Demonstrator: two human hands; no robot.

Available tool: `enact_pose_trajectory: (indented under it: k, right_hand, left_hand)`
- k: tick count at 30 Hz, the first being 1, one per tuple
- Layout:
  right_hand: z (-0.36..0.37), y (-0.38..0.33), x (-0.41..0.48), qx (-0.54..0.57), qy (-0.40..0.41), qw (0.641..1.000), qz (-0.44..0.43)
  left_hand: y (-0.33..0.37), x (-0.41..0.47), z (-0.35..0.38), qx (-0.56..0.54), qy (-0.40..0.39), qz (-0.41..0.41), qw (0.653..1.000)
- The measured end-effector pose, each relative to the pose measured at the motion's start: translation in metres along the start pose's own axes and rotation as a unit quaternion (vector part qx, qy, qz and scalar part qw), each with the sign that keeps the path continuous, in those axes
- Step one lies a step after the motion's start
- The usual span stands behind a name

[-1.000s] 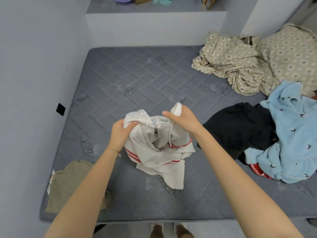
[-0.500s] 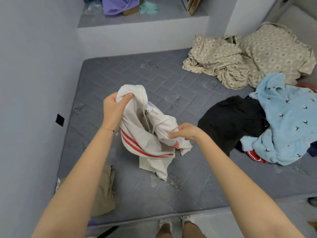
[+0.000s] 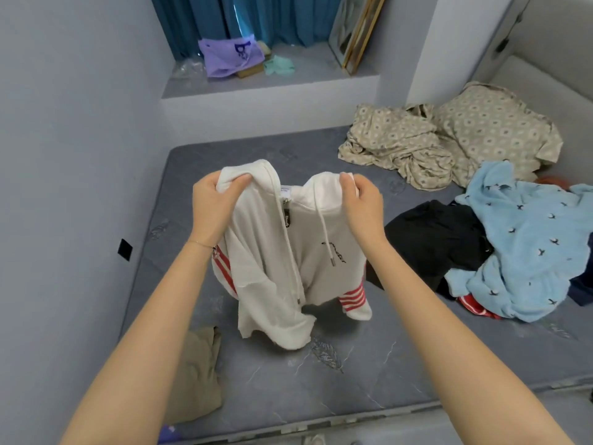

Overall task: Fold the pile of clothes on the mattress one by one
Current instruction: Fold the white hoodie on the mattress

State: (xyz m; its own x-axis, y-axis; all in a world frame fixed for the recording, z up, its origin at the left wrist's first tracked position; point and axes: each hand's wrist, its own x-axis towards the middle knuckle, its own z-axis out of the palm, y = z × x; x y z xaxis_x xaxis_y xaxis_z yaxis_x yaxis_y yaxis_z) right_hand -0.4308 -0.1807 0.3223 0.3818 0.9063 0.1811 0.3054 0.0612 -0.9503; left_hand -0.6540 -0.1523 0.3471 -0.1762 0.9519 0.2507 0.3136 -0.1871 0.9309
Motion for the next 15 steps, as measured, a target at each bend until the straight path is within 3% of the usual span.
enact_pose_trajectory:
  k: [8, 15]
  right_hand:
    - [-0.062, -0.046, -0.023, -0.018, -0.015, 0.995, -0.098]
    - [-0.137, -0.074, -0.043, -0.005, -0.006, 0.985, -0.170]
  left_hand:
    - [0.055, -0.060, 0.013, 0.012, 0.039, 0.045, 0.998]
    - [0.088, -0.110, 0.002, 0.004, 0.021, 0.080, 0.997]
